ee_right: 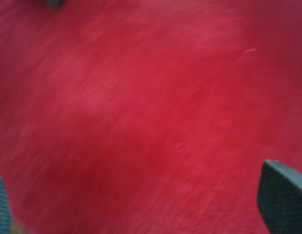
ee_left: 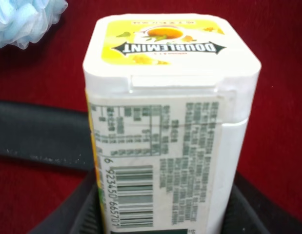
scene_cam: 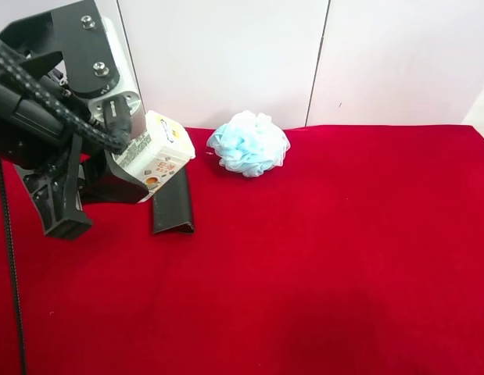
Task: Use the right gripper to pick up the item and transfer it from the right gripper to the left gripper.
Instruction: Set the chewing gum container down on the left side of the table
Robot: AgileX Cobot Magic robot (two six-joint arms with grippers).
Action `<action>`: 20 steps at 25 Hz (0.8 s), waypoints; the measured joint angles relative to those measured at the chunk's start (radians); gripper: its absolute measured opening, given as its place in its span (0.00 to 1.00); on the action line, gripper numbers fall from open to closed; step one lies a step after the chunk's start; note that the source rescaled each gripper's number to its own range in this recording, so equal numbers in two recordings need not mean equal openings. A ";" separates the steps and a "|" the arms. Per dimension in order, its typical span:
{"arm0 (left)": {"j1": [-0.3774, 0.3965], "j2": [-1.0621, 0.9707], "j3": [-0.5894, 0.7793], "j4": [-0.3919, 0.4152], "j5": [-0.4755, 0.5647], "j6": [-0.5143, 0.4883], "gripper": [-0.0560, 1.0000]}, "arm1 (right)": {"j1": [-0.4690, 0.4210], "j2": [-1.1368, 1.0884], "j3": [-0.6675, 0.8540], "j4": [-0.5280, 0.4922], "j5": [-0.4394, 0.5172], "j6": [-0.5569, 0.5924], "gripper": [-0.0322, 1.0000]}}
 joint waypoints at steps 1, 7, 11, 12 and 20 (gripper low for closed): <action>0.000 0.000 0.000 0.000 0.001 -0.002 0.07 | -0.043 -0.026 0.000 0.000 0.000 0.000 1.00; 0.000 0.000 0.000 0.001 0.009 -0.053 0.07 | -0.213 -0.043 0.000 0.000 0.000 0.001 1.00; 0.000 0.016 0.000 0.042 0.042 -0.166 0.07 | -0.217 -0.043 0.000 0.000 0.000 0.001 1.00; 0.000 0.031 0.000 0.065 0.066 -0.201 0.07 | -0.217 -0.043 0.000 0.000 0.000 0.001 1.00; 0.062 0.229 -0.001 0.207 0.210 -0.424 0.07 | -0.217 -0.043 0.000 0.000 0.000 0.002 1.00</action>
